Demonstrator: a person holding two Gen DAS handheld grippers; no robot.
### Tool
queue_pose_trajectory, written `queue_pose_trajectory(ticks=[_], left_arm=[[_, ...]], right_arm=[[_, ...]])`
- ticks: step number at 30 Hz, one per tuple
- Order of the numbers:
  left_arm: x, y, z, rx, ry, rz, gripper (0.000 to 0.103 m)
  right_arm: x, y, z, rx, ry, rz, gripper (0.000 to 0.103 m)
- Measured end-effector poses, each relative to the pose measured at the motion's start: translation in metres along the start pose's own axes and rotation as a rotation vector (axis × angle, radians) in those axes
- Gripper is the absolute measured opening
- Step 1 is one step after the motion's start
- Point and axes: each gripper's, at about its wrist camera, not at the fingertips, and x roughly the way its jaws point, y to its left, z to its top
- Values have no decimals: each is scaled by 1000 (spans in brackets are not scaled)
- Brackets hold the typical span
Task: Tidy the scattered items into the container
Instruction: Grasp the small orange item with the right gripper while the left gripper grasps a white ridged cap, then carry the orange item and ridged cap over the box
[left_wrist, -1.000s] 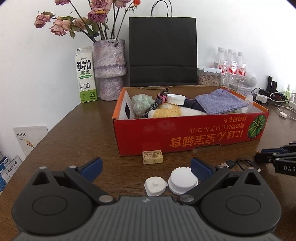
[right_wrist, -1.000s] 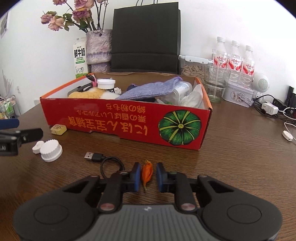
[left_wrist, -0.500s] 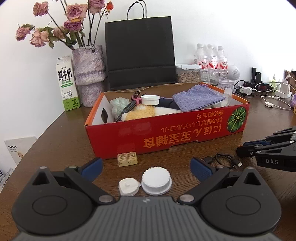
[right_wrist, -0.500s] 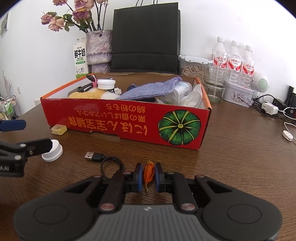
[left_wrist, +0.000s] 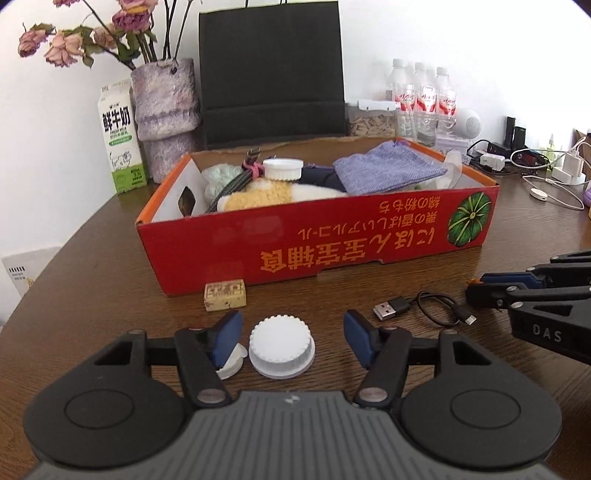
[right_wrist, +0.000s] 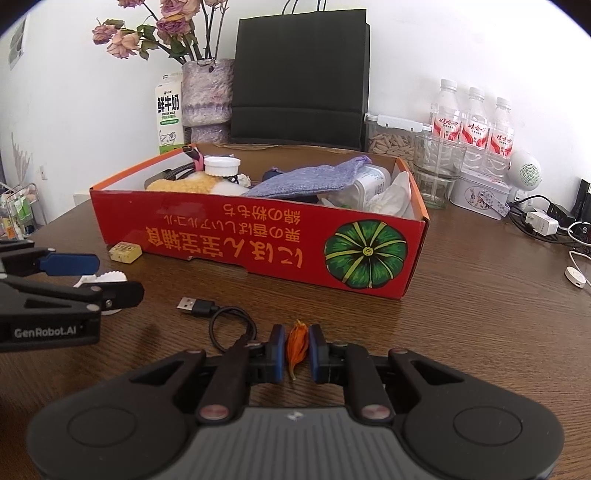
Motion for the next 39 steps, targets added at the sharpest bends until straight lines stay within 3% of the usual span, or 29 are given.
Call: queue_pose_trajectory(ticks=[4,6,16,29,39], left_arm=[[2,2,0,-14,14,-11,60],[4,2,-1,-11,25,-28,38],[-8,7,0,-39,-39,-51,39],[-33,21,6,-134,-122,-12,39],[-50,20,43,-100,-221,-25,39]], right_arm=[[-2,-1,0,6,-9,-4,12],[-2,-2,0,6,-10,-5,12],[-7,-7,0,16,-34,-10,12],[-26,-22,6,66,-124,-9,12],[-47,-16,30,42,-225,-27,12]])
